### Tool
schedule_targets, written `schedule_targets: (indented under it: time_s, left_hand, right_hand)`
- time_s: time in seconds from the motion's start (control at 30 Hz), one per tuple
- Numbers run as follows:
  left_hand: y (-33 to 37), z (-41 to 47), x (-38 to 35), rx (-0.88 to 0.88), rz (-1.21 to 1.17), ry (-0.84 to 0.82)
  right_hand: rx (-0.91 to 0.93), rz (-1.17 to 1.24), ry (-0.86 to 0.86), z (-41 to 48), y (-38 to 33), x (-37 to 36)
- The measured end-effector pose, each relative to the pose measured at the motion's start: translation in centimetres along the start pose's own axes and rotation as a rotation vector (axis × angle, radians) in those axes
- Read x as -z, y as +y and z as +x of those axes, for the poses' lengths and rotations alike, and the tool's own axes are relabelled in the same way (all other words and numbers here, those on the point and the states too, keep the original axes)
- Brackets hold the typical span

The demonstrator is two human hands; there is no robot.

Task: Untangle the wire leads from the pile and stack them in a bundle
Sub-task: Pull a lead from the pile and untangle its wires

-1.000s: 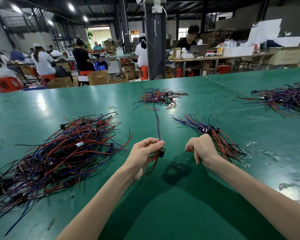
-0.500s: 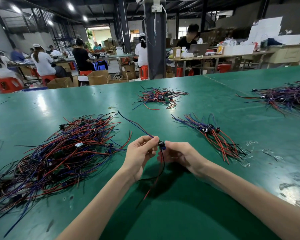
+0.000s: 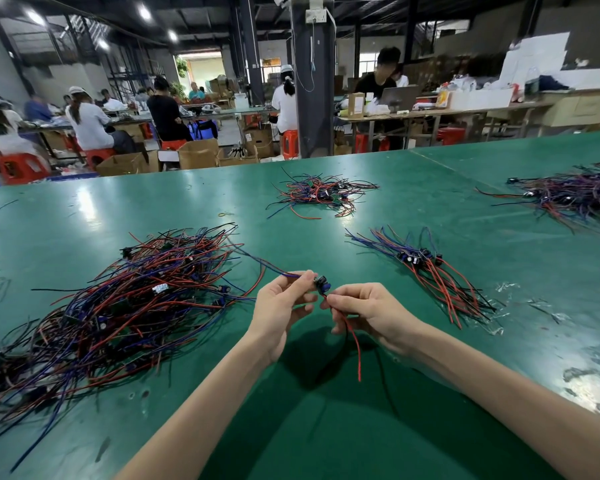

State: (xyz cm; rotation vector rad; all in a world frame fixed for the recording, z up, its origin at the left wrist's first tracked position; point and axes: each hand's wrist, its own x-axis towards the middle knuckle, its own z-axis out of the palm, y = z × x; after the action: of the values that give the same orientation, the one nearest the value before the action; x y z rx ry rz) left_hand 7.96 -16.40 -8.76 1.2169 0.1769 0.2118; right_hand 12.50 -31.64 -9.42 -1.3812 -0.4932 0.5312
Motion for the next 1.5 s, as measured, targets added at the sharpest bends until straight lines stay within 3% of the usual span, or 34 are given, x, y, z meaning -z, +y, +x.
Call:
schedule_targets:
  time_s: [0.27,0.53,0.87,1.3,1.5]
  left_hand:
    - [-0.8,0.0,0.1,0.048,0.109,-0.079]
    - [-1.2,0.1,0.2,-0.052,0.156,-0.027]
    - [-1.4,-0.4,-0.5,-0.260,0.382,-0.096]
    - [-1.5,0.3,0.4,-0.095,0.230,-0.111]
    - [-1.7,0.4,0.6,-0.001,0.203,-0.118]
  right_hand:
    - [0.006,-0.141,0.026,-0.1,0.1,0.2]
    - [-0.140,-0.176,-0.015,0.0,-0.6,0.6]
    - [-0.179,-0.243,0.068,0.1,-0.7,0.9]
    - [-0.109,-0.231,0.030,0.2,-0.1,0.0]
    - [-0.064,-0.240,0.088,0.1,-0.1,-0.2]
